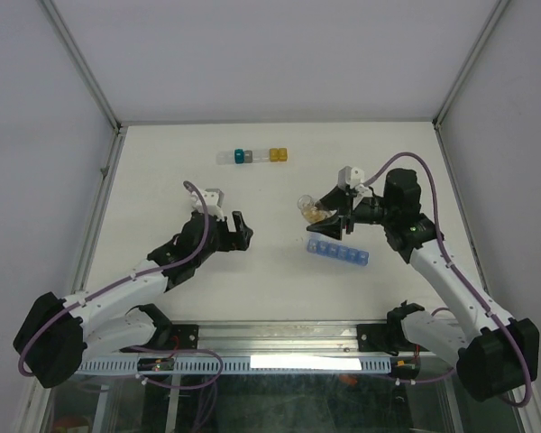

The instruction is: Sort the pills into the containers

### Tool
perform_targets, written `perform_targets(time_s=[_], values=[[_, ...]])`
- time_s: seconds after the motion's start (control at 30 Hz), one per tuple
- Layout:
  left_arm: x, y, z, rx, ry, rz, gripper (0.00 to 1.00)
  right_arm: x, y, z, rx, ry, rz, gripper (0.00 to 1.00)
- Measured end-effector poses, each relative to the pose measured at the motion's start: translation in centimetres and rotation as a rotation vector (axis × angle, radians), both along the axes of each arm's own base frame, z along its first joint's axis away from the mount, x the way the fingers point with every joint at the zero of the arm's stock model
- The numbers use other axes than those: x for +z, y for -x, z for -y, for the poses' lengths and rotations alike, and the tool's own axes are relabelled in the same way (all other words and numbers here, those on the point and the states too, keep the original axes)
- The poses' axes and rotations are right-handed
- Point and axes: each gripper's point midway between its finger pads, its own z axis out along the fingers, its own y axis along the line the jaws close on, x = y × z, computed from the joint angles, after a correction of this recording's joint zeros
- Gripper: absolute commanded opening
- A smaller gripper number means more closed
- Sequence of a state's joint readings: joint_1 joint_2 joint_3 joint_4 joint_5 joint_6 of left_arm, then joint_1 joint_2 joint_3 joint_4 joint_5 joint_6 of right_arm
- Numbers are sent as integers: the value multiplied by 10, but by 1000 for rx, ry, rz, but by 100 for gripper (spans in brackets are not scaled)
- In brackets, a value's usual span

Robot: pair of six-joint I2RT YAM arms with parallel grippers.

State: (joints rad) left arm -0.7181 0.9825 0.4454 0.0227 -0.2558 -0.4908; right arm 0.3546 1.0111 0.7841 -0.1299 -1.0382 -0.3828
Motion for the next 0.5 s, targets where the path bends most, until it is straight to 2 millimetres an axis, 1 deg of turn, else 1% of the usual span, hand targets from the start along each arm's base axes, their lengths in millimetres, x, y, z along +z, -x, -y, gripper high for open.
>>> perform_targets(time_s=[0.03,0.1,0.17,0.27,0.43,0.5], values=[[-1,-3,1,4,-21,-22,85,9,0,-1,11,-43,-2,0],[-3,-7,4,6,-54,-57,82,17,4,2,21,-93,-1,0],[-8,-11,8,7,-87,-93,81,18,9,10,19,-120,-16,0],[-22,-22,12,22,-166,-162,79,18,16,17,26,-147,-31,0],[-51,-38,13,57,-320,-257,66,19,24,18,53,-162,-65,0],[-63,-41,10,66,-374,-285,61,18,26,18,59,-162,-83,0]])
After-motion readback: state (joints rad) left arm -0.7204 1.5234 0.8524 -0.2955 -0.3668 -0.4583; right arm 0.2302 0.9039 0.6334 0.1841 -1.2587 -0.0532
